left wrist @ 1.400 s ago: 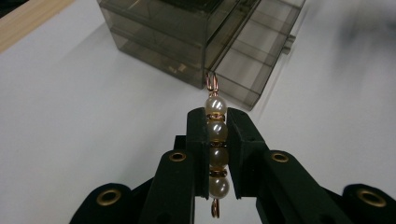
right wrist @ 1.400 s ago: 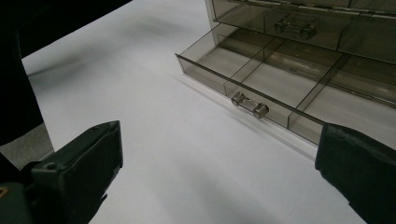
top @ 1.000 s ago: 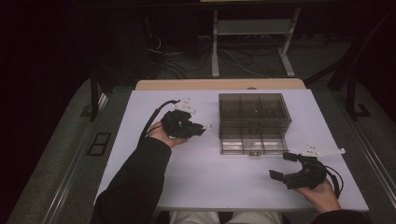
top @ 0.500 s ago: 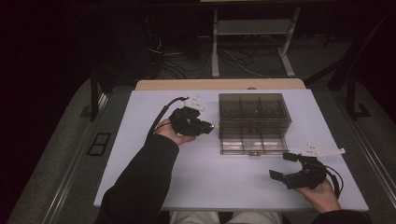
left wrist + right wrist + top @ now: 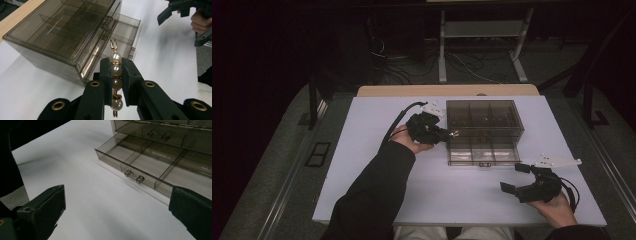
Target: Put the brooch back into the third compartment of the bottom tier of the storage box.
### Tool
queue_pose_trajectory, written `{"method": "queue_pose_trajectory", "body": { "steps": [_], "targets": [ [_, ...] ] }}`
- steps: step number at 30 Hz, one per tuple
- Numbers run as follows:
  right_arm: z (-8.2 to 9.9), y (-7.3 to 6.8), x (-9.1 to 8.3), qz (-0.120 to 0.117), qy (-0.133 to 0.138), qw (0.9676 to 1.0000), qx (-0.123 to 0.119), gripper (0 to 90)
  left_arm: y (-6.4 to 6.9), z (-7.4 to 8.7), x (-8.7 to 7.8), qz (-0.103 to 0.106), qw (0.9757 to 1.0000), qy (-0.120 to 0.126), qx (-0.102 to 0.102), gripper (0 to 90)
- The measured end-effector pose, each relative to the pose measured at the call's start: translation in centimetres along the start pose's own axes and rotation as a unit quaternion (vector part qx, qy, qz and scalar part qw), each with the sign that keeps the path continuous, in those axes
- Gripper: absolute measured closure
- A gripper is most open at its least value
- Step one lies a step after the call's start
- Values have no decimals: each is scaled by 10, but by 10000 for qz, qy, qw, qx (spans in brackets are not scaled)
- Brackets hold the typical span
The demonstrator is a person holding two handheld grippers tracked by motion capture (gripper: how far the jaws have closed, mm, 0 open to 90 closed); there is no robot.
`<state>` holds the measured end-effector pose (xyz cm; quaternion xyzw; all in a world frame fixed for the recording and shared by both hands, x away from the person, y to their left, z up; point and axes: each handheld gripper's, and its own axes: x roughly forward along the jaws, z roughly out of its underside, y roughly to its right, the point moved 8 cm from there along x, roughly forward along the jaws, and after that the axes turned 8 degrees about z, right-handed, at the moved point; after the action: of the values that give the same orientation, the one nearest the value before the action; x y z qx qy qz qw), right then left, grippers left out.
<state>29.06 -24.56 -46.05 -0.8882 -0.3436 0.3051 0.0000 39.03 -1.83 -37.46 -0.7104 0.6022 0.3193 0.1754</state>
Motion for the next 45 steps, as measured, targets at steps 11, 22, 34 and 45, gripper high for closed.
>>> {"method": "queue_pose_trajectory", "body": {
  "steps": [11,22,34,45],
  "targets": [
    [0,0,0,-3,-8,10000,-20,3,4,-16,19,139,9999,-6,81,791],
    [0,0,-1,-11,-1,10000,-20,3,6,-27,36,258,9996,-73,117,791],
    [0,-1,-1,-7,1,10000,-30,3,11,-44,54,377,9991,-25,215,791],
    [0,-1,-2,-19,5,10000,-14,3,17,-54,73,548,9982,136,225,791]
  ]
}}
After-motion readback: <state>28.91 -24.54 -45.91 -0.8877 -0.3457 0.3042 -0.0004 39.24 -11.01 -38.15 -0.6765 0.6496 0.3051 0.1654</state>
